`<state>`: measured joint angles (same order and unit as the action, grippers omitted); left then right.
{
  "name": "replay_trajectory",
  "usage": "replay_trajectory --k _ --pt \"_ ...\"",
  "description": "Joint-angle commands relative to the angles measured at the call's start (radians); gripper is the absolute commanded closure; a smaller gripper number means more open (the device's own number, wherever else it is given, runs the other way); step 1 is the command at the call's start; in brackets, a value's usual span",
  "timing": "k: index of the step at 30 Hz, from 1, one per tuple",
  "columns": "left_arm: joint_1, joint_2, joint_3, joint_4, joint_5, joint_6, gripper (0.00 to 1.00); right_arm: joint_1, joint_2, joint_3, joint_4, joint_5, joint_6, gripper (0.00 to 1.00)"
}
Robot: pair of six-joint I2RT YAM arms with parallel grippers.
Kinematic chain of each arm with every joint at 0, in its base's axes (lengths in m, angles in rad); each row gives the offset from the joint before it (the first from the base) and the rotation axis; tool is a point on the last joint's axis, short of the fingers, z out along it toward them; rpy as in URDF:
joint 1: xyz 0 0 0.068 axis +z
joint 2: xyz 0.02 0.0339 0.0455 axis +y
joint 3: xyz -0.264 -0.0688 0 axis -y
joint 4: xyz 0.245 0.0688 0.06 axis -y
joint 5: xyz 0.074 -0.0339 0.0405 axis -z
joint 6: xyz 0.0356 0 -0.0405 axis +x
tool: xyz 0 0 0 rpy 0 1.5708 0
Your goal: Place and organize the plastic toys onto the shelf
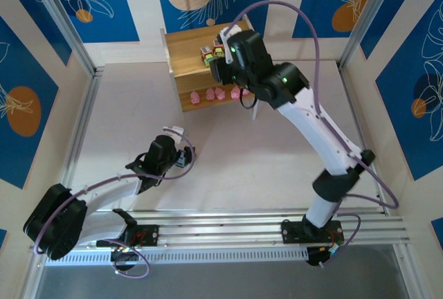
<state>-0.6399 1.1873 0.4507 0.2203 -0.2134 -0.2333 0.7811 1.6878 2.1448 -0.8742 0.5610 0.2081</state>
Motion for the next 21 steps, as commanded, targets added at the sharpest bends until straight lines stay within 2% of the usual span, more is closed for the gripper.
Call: replay_trajectory --k 1,10,21 --pt "-0.032 -0.024 0.022 -0.007 -0.070 0.009 0.32 0.015 -0.100 -0.180 0.099 0.012 0.013 0.53" --pt "-0.089 -0.022 0.052 -0.069 -0.187 -0.029 0.32 0.003 -0.353 -0.714 0.259 -0.025 0.059 0.51" --pt "-0.164 -0.013 0.117 -0.239 -0.287 -0.221 0.32 -0.028 -0.442 -1.051 0.432 -0.126 0.169 0.51"
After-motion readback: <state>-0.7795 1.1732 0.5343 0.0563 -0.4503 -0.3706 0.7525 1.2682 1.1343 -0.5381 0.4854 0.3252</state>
